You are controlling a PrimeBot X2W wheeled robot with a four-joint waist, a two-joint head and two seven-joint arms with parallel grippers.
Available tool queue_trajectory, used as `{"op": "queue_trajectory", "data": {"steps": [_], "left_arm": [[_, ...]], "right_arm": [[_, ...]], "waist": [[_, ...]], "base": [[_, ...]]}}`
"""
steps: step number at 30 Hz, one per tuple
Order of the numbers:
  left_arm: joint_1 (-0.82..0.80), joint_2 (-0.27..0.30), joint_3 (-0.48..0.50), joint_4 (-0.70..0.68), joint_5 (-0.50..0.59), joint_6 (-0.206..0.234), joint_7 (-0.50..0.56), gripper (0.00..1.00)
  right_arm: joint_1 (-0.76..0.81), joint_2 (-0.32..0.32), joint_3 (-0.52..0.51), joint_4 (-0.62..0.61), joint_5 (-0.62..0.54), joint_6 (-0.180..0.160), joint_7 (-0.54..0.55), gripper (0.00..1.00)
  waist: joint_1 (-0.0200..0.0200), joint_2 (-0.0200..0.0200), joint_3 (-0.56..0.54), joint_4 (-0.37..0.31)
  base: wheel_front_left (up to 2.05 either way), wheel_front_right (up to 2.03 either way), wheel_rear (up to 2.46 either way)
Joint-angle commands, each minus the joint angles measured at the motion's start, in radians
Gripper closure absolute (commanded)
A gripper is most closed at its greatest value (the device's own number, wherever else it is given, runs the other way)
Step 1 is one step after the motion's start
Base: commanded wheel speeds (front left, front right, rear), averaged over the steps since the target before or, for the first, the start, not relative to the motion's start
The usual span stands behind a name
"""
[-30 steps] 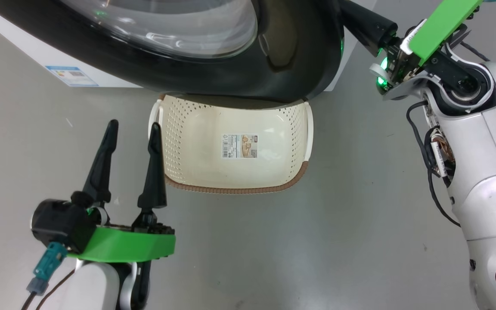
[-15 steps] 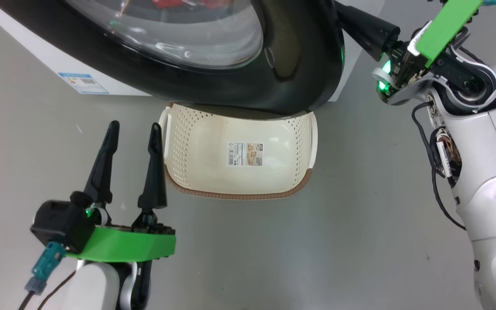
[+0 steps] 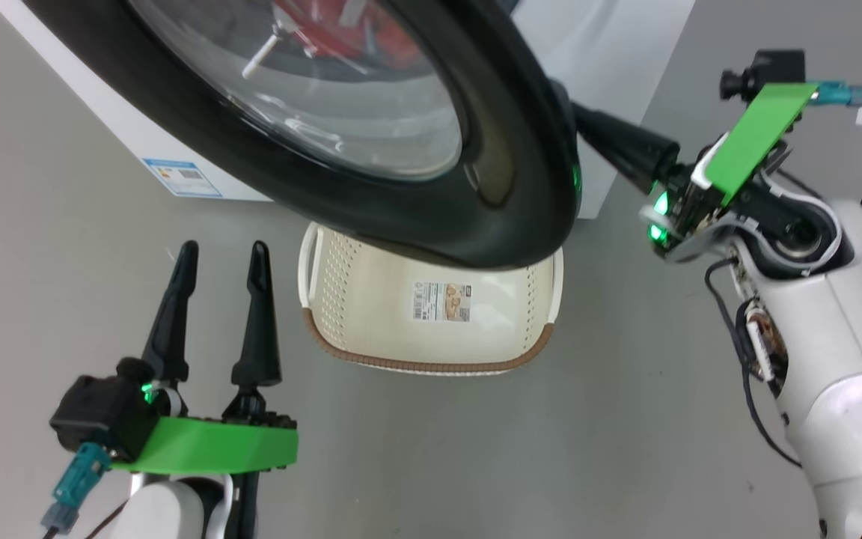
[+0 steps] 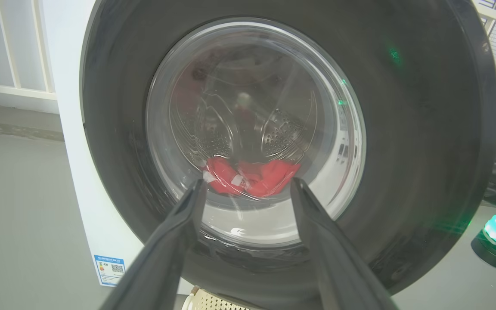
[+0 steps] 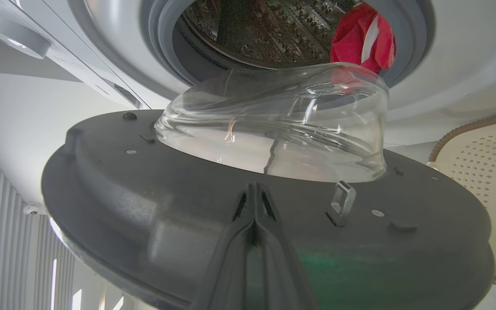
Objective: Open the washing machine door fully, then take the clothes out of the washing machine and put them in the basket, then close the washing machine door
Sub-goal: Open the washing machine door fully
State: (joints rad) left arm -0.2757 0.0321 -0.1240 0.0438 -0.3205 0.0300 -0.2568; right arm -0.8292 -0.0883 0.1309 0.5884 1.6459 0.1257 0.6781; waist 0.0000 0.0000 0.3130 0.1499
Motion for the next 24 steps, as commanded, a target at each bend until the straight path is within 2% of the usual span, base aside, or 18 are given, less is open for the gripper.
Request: {"op": "queue_trajectory", "data": {"steps": [1, 13, 24], "left_arm": [[0.013, 0.018, 0.036, -0.028, -0.006, 0.007, -0.005, 0.0], [0.069, 0.018, 0.039, -0.031, -0.023, 0.02, -0.005, 0.0], [0.117, 0.018, 0.05, -0.039, -0.028, 0.029, -0.005, 0.0]], "right_arm": [[0.02, 0.024, 0.021, -0.035, 0.013, 0.005, 0.008, 1.0], [0.142, 0.029, 0.047, -0.059, 0.045, 0.005, 0.021, 1.0], [0.208, 0.03, 0.087, -0.08, 0.064, 0.005, 0.032, 1.0]], "waist": [[0.0, 0.0, -0.017, 0.009], [0.0, 0.0, -0.102, 0.047], [0.0, 0.0, -0.134, 0.081]], "base": [[0.0, 0.0, 0.0], [0.0, 0.0, 0.0], [0.0, 0.0, 0.0]]}}
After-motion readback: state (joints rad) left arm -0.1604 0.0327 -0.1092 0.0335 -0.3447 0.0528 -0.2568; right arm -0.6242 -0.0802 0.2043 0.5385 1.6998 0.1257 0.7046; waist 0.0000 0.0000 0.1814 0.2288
